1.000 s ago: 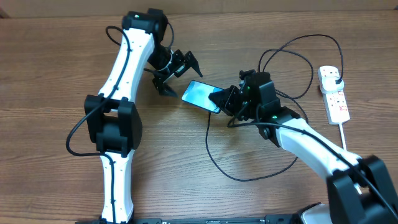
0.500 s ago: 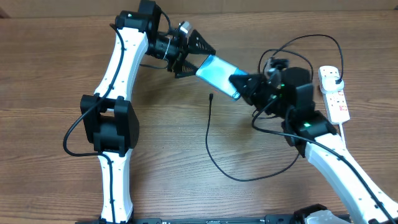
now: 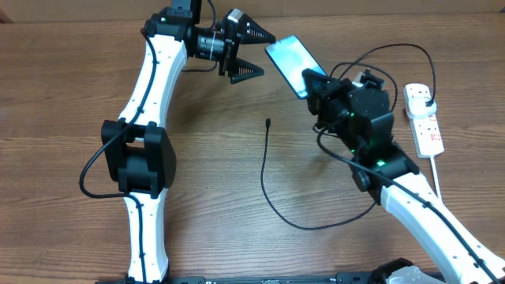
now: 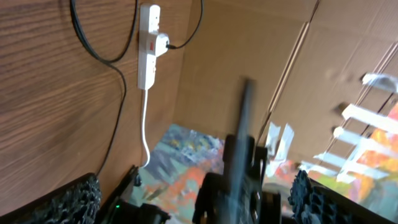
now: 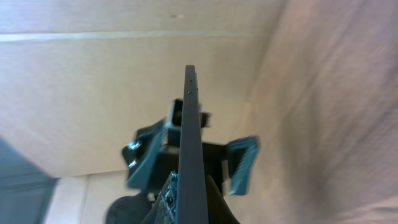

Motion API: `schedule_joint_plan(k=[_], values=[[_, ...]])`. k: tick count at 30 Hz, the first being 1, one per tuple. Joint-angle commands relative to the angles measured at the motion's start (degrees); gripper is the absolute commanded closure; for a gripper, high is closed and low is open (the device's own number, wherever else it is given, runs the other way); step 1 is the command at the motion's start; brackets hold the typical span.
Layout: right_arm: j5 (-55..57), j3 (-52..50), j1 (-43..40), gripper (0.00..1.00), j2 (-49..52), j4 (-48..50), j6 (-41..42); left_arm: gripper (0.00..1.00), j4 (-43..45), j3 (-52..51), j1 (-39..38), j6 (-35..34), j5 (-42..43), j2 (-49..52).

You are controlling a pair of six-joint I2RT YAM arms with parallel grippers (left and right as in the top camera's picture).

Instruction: Plug charger to phone and switch on socket

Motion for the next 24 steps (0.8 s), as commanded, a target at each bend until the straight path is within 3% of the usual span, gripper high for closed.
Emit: schedule_joint_plan(k=[1, 8, 11, 13, 16, 24], values=[[7.61, 1.01, 2.49, 0.96, 1.40, 2.62, 5.38, 0.02, 3.50, 1.33, -1.05, -12.17, -1.31, -0.39], [7.74, 1.01, 3.63, 0.96, 6.23, 5.81, 11.26, 0.03, 11.41, 1.33, -2.80, -20.35, -4.48, -0.39], [8.02, 1.03, 4.04, 0.96, 8.39, 12.00, 11.32, 0.16, 12.92, 1.33, -3.48, -21.24, -6.75, -0.39], [8.02, 1.09, 4.04, 0.96, 9.51, 14.25, 13.22, 0.20, 13.07, 1.33, -3.91, -21.20, -7.69, -0.39], [7.93, 1.55, 4.04, 0.96, 11.06, 14.05, 15.72, 0.20, 13.05, 1.33, -4.31, -21.18, -9.25, -0.39], [7.52, 1.55, 4.04, 0.96, 11.43, 12.79, 15.74, 0.46, 13.05, 1.33, -4.52, -21.16, -12.17, -0.39]])
